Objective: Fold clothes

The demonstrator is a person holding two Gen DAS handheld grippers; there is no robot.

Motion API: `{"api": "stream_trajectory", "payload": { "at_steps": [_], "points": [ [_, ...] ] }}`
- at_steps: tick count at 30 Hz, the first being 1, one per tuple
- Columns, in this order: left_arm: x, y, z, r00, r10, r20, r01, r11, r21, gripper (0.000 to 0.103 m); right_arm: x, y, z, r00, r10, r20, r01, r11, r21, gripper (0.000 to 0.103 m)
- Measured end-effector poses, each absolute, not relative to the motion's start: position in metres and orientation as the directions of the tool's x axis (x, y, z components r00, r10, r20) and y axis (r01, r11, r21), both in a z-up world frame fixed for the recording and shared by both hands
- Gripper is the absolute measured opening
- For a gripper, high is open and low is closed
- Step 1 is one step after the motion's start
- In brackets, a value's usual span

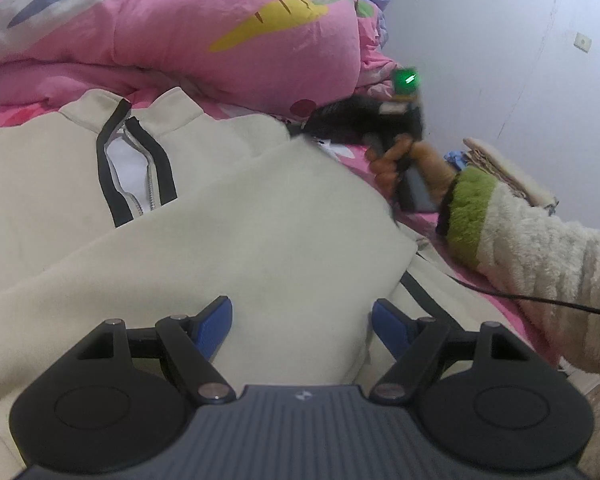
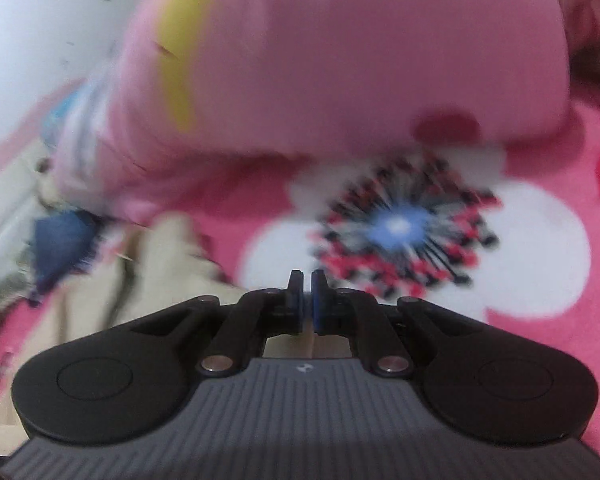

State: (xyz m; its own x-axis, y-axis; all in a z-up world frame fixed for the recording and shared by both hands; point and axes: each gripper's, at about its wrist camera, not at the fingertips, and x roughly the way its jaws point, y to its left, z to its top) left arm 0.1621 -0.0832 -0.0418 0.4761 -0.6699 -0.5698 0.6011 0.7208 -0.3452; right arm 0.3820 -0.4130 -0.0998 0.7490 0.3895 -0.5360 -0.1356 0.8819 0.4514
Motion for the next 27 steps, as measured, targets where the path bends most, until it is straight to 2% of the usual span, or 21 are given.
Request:
{"api": "stream_trajectory", "payload": {
  "at_steps": [1,2,4,8,10,12,15,17,18,20,22,25,27],
  "points": [
    [0.162,-0.084,-0.042,0.478,-0.666,-0.572,0.603,0.723,-0.338,0.078,0.386,-0.418,-0.111,0.748,0.371,-0.550,-0.101,0.883,0.459,0.000],
    [0.161,-0.085,-0.042,0.480,-0.663,-0.574,0.604,0.724,-0.332,0.078,0.389,-0.428,-0.116,0.745,0.401,-0.533,-0.081,0.847,0.525,0.000],
    [0.161,-0.086,-0.041,0.482,-0.658,-0.579,0.607,0.727,-0.321,0.079,0.386,-0.447,-0.108,0.764,0.384,-0.518,-0.019,0.816,0.577,0.002],
    [0.162,-0.088,-0.041,0.483,-0.654,-0.582,0.609,0.728,-0.314,0.079,0.343,-0.470,-0.062,0.812,0.377,-0.446,-0.062,0.815,0.576,0.004],
    [0.162,-0.089,-0.041,0.483,-0.653,-0.583,0.609,0.729,-0.312,0.080,0.316,-0.470,-0.032,0.814,0.387,-0.434,-0.118,0.841,0.529,0.004],
    [0.162,-0.089,-0.041,0.485,-0.653,-0.582,0.608,0.730,-0.312,0.080,0.291,-0.454,-0.011,0.784,0.412,-0.465,-0.183,0.869,0.461,0.007],
    [0.163,-0.088,-0.041,0.486,-0.655,-0.578,0.604,0.730,-0.320,0.080,0.263,-0.427,-0.003,0.696,0.491,-0.525,-0.277,0.857,0.434,0.010],
    [0.162,-0.088,-0.041,0.488,-0.656,-0.576,0.602,0.731,-0.321,0.080,0.251,-0.405,-0.018,0.630,0.535,-0.563,-0.323,0.839,0.437,0.015],
    [0.162,-0.088,-0.041,0.490,-0.655,-0.575,0.602,0.731,-0.320,0.080,0.248,-0.397,-0.031,0.613,0.519,-0.596,-0.318,0.852,0.416,0.018],
    [0.162,-0.088,-0.041,0.492,-0.654,-0.575,0.600,0.733,-0.320,0.080,0.247,-0.383,-0.062,0.584,0.443,-0.680,-0.268,0.896,0.353,0.018],
    [0.164,-0.086,-0.038,0.492,-0.653,-0.576,0.588,0.737,-0.333,0.079,0.244,-0.389,-0.074,0.615,0.433,-0.659,-0.207,0.895,0.395,0.018],
    [0.158,-0.080,-0.025,0.527,-0.630,-0.570,0.560,0.762,-0.325,0.079,0.225,-0.391,-0.049,0.676,0.391,-0.624,-0.137,0.899,0.415,0.021],
    [0.149,-0.069,-0.015,0.548,-0.636,-0.543,0.557,0.762,-0.331,0.079,0.201,-0.383,-0.028,0.707,0.398,-0.585,-0.175,0.899,0.401,0.024]
  ]
}}
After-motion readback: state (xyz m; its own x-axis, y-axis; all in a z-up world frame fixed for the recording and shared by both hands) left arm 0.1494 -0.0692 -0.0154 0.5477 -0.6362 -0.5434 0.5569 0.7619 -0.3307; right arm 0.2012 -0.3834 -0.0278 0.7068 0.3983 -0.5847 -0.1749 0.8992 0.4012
